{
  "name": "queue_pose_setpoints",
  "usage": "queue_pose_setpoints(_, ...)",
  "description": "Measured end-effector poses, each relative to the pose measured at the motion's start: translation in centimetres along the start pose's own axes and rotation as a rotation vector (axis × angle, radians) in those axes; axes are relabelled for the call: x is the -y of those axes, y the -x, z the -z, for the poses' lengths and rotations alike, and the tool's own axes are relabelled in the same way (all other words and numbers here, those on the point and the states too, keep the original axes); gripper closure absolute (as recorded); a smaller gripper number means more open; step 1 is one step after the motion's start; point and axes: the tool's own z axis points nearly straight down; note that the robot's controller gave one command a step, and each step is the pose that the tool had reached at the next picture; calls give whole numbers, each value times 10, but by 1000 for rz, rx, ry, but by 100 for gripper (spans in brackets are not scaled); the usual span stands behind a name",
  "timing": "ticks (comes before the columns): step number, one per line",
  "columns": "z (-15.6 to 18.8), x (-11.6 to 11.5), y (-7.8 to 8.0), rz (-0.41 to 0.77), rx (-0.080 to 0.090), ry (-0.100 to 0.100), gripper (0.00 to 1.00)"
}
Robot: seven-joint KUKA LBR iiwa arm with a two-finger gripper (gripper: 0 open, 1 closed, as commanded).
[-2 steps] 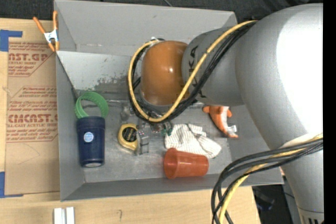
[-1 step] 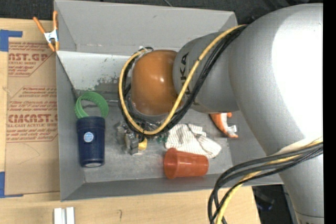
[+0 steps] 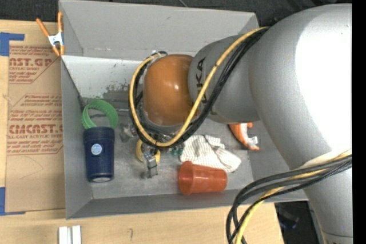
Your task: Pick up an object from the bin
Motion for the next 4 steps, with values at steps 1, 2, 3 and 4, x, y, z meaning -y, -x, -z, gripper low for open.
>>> queue_pose_setpoints(1, 0, 0, 0, 0, 0, 0, 0)
queue_pose_setpoints(2, 45, 11, -6, 23, -4, -1, 0)
queue_pose_setpoints(3, 75, 17, -3, 5, 6, -2, 0)
queue_pose_setpoints(4, 11, 39, -14, 18, 0, 0, 100)
